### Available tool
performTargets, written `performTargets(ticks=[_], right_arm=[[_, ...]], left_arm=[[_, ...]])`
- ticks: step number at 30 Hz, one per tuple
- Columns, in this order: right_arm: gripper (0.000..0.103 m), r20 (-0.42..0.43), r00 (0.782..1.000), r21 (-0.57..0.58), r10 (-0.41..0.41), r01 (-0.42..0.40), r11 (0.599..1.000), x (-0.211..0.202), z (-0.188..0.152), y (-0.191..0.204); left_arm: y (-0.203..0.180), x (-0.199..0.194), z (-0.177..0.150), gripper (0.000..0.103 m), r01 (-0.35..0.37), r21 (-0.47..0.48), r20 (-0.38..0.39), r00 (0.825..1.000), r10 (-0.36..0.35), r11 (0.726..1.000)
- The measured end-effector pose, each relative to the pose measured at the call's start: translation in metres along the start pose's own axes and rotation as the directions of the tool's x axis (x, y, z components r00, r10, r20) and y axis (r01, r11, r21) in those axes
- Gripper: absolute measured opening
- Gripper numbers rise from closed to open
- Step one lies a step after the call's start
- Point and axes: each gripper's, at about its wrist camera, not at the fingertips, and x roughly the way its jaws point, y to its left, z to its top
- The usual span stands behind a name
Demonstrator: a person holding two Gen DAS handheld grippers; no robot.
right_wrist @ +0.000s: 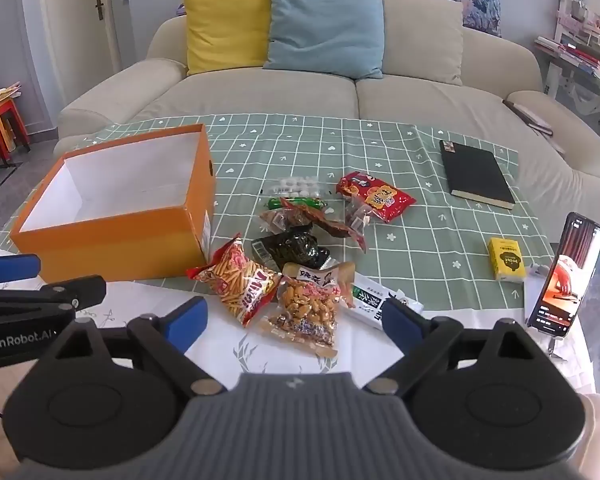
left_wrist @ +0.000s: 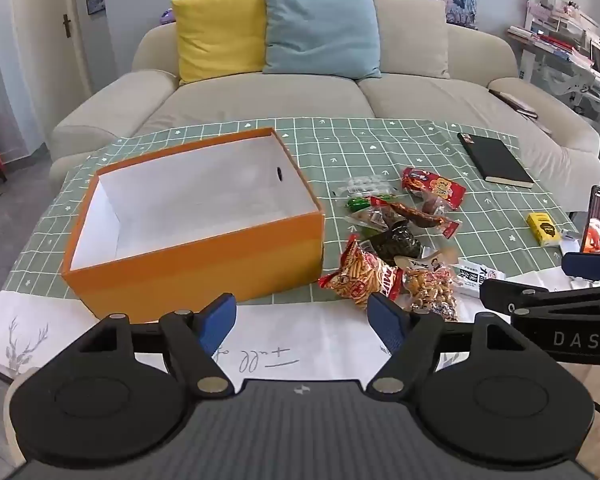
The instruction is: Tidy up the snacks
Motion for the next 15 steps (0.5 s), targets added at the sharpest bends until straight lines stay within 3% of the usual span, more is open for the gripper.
performTargets(ticks=[4, 6, 15], right_arm=[[0.092, 0.000, 1.000, 0.003, -0.004, 0.004, 1.000, 0.001, 0.000, 0.000], [0.092, -0.001, 1.000, 0.003, -0.003, 0.003, 1.000, 0.001, 0.000, 0.000], [0.093, 0.004, 1.000, 0.008, 0.005, -0.005, 1.000, 0.003, 0.000, -0.003]], left_arm=[[-0.010, -0.002, -0.001, 0.086, -0.022, 0.016, 0.006, 1.000, 0.022, 1.000], [-0.002, 0.000, -0.004, 0.086, 0.026, -0.012, -0.001, 1.000, -0.026, 1.000], [0.003, 0.003, -0.002, 0.085, 0.025, -0.016, -0.007, 1.000, -0.025, 1.000]])
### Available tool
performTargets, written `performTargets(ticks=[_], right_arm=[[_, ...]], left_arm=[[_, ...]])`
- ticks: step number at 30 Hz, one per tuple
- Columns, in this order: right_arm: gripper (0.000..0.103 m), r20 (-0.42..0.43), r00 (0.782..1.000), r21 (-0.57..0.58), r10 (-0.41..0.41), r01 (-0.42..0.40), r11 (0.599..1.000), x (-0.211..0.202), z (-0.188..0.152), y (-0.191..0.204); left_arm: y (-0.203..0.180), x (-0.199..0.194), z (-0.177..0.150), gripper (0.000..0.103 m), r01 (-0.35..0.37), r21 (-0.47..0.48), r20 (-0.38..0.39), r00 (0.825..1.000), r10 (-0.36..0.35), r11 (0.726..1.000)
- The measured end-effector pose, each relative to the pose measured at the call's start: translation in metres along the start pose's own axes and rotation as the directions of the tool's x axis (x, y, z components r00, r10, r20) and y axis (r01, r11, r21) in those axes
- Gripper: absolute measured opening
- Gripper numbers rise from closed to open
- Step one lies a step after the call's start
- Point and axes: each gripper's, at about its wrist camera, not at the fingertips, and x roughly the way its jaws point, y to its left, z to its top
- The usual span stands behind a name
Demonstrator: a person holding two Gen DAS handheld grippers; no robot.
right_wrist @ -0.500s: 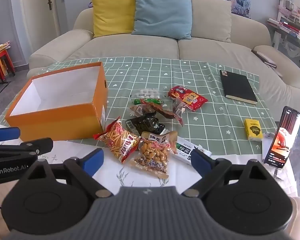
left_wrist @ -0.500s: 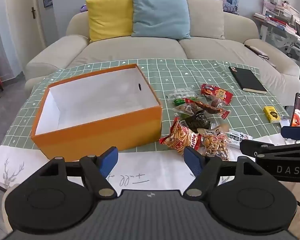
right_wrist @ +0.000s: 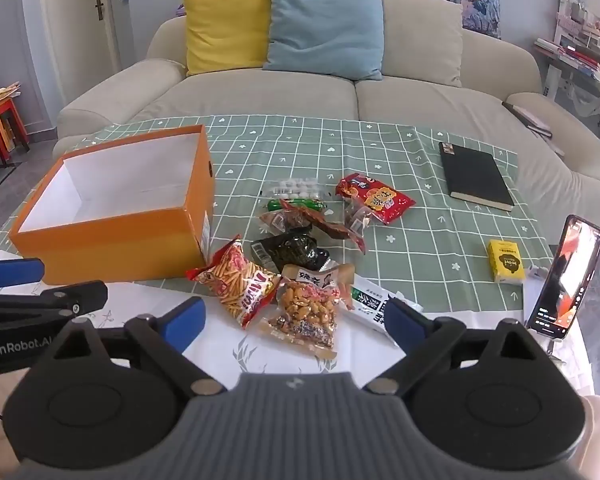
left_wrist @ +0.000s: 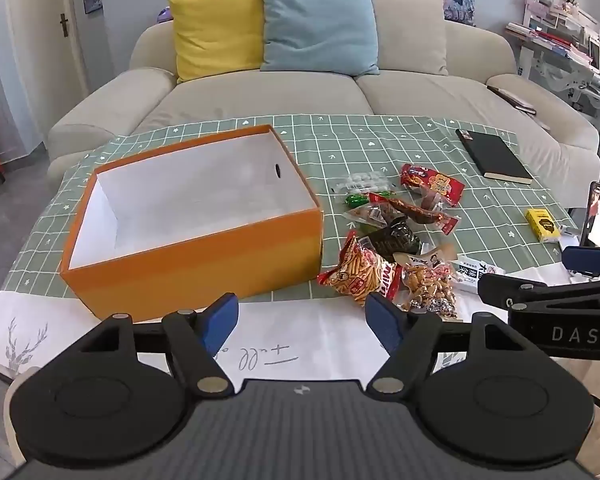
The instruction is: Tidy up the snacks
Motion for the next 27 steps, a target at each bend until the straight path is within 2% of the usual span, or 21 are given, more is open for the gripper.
performTargets(ticks=[27], right_arm=[[0.094, 0.000, 1.000, -0.006, -0.004, 0.004, 1.000, -0.0019, 0.0008, 0.0015]], left_arm=[[-0.0008, 0.0020, -0.0003, 0.085, -0.009, -0.006, -0.011, 1.000, 0.009, 1.000]])
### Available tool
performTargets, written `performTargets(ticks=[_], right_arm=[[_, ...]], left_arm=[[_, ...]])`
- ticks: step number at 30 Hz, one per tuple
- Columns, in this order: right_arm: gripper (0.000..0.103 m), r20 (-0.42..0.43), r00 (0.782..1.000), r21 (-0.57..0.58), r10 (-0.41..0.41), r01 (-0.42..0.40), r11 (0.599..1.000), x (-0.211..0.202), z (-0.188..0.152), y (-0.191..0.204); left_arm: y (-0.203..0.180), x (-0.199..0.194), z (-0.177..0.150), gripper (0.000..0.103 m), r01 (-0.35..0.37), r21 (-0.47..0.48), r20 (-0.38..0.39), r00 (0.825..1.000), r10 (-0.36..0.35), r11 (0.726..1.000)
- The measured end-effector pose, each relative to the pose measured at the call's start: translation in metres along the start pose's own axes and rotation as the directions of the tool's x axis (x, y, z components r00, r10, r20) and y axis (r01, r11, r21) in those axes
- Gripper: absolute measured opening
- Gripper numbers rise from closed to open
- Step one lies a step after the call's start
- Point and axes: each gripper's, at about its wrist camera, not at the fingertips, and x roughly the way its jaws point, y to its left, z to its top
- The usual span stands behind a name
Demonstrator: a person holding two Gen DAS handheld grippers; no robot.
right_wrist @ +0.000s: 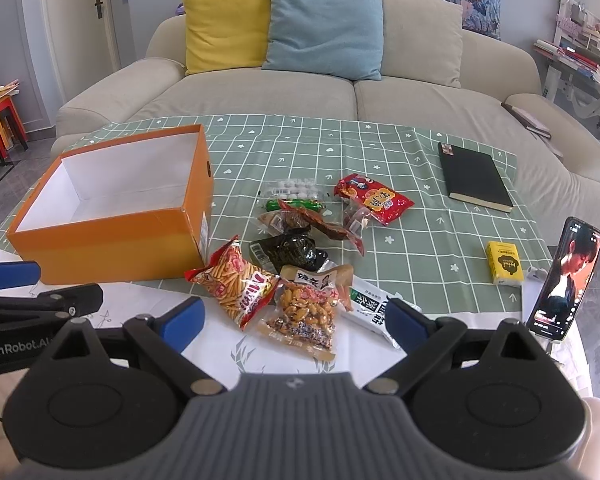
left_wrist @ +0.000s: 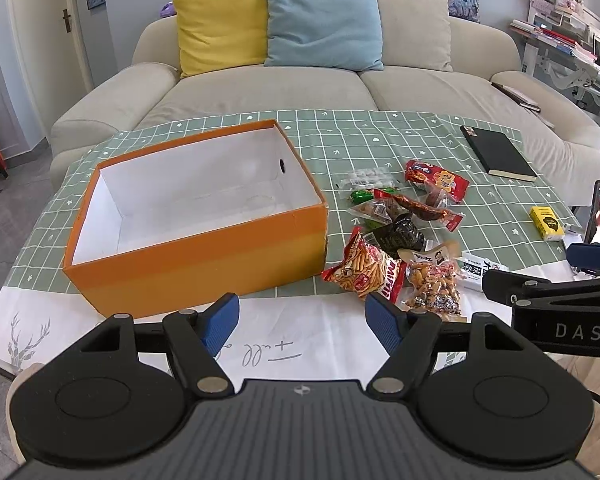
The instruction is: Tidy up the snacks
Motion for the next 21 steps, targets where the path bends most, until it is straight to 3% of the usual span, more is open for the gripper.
performTargets(ticks=[21], right_arm=[[0.094, -0.003, 1.000, -0.005, 0.001, -0.001, 1.000, 0.0015, 0.0002, 0.0002]], left_arm=[[0.0001, 0.0022, -0.0004, 0.084, 0.000, -0.001, -0.007, 1.000, 0.000, 1.000]])
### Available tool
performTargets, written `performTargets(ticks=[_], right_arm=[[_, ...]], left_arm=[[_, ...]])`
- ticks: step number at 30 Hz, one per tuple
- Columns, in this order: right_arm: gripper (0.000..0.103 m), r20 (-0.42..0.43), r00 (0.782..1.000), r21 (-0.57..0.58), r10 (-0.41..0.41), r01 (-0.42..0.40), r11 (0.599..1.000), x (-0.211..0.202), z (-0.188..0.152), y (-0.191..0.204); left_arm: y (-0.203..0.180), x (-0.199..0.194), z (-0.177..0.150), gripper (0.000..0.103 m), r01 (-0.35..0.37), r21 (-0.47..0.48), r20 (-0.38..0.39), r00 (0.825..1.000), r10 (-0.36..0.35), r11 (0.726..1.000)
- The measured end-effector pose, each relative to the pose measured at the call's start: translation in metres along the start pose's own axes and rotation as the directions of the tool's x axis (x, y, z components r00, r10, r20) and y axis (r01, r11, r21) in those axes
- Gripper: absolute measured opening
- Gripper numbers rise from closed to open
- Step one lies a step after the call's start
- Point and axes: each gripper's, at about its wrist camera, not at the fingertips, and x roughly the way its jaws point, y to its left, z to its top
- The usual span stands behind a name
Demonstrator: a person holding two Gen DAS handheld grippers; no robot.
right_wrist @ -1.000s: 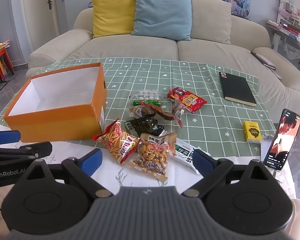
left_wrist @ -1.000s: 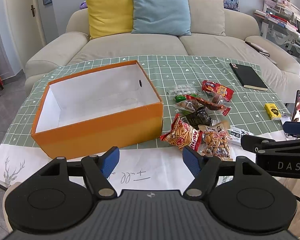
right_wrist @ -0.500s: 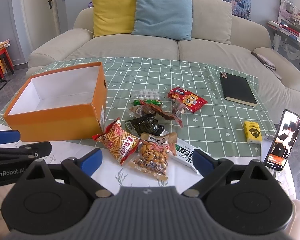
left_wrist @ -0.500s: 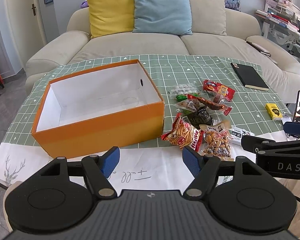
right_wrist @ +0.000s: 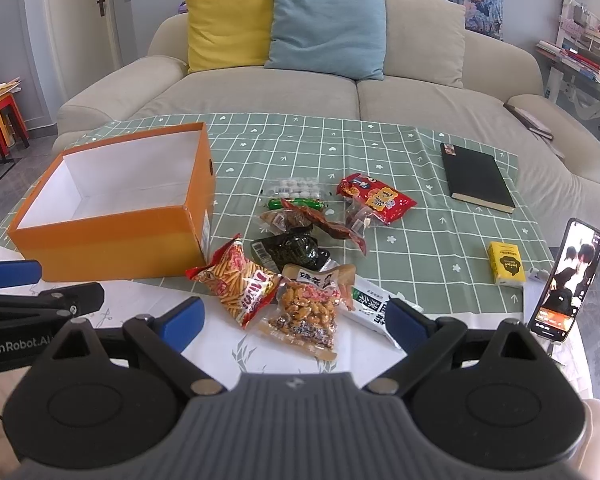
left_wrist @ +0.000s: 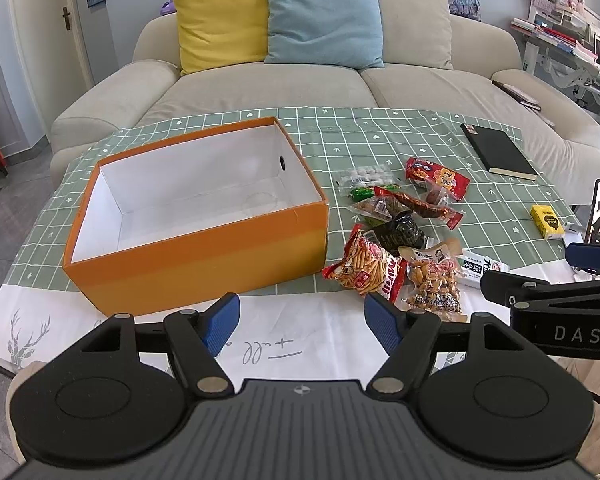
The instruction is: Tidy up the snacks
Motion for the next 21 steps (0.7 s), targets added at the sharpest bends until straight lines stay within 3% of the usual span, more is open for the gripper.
performTargets(ticks=[21], right_arm=[[0.094, 0.018, 1.000, -0.023, 0.022, -0.021, 1.000, 0.013, 0.006, 0.008]], left_arm=[[0.013, 0.011, 0.007, 0.084, -0.029, -0.035, -0.017, 0.999, 0.028, 0.999]])
